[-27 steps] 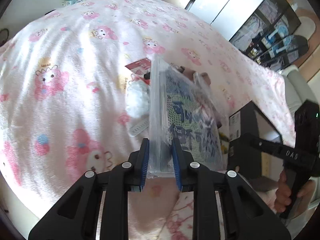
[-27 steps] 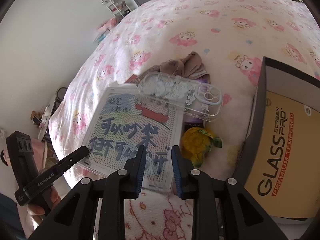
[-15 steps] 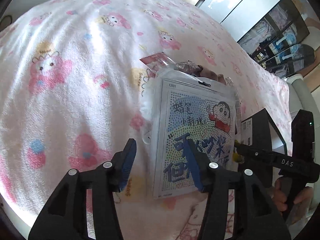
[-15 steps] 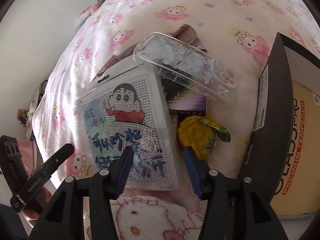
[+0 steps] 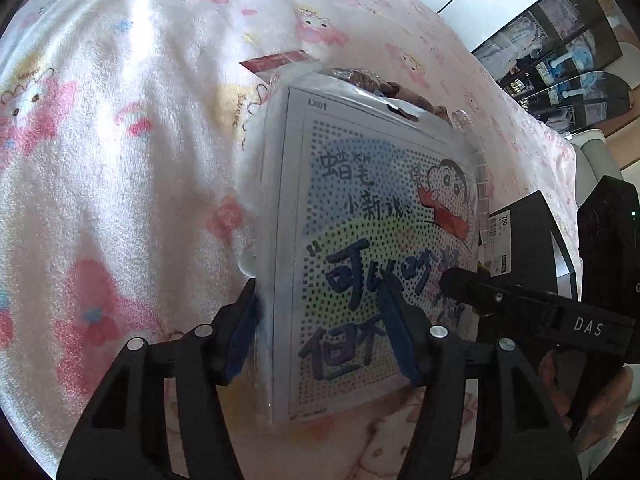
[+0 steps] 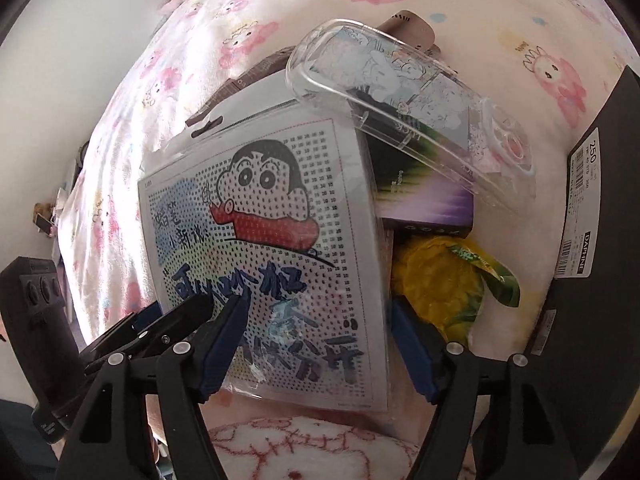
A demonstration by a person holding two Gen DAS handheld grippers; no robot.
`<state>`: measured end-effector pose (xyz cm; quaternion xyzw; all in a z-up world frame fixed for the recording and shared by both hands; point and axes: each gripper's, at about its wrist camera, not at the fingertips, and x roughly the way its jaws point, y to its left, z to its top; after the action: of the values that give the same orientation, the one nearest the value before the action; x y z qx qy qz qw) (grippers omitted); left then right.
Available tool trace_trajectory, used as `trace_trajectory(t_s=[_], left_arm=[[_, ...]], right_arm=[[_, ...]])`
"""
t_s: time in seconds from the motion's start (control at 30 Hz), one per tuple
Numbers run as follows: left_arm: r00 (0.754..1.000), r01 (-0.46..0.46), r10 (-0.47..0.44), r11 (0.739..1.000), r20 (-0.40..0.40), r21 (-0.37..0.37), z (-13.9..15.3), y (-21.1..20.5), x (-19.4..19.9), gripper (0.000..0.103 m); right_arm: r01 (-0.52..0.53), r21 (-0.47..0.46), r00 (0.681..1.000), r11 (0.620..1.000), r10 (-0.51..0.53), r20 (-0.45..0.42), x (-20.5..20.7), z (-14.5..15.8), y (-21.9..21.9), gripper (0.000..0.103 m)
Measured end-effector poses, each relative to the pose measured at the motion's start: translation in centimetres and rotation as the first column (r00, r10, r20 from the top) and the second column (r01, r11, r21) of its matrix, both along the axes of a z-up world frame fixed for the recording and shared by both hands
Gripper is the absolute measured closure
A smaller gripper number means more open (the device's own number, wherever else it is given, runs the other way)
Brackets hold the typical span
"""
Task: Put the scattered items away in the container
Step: 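Grasp the Shin-chan bead-art kit bag with the left gripper, then carry the bead-art kit bag over the open black box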
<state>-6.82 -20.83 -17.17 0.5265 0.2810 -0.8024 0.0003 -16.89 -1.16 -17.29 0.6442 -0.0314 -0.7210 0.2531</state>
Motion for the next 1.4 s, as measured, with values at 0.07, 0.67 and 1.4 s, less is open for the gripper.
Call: trace_trajectory(t_s=[0.07, 0.67, 1.4], left_arm=[[1.000, 0.000, 0.000, 1.000, -0.032, -0.028, 2.0, 0.2, 0.8, 0.050], [0.949, 0.143, -0.171, 0.982, -0.265, -0.122, 15.4, 8.7, 1.7, 0.059], [0.820, 0.505, -0.519, 0.855, -0.243, -0.122, 14.2, 26.3, -3.9, 0.059]], right_arm=[[0.028, -0.054, 0.999, 0.998, -0.029, -0.014, 0.5, 1.1, 1.2, 0.040], [0.143, -0.354, 0.966, 0.924, -0.209, -0.155, 6.5, 13.8, 9.8, 0.044], [0.413, -0.328, 0.855, 0.849, -0.486, -0.181, 6.7, 10.8, 26.5, 0.044]])
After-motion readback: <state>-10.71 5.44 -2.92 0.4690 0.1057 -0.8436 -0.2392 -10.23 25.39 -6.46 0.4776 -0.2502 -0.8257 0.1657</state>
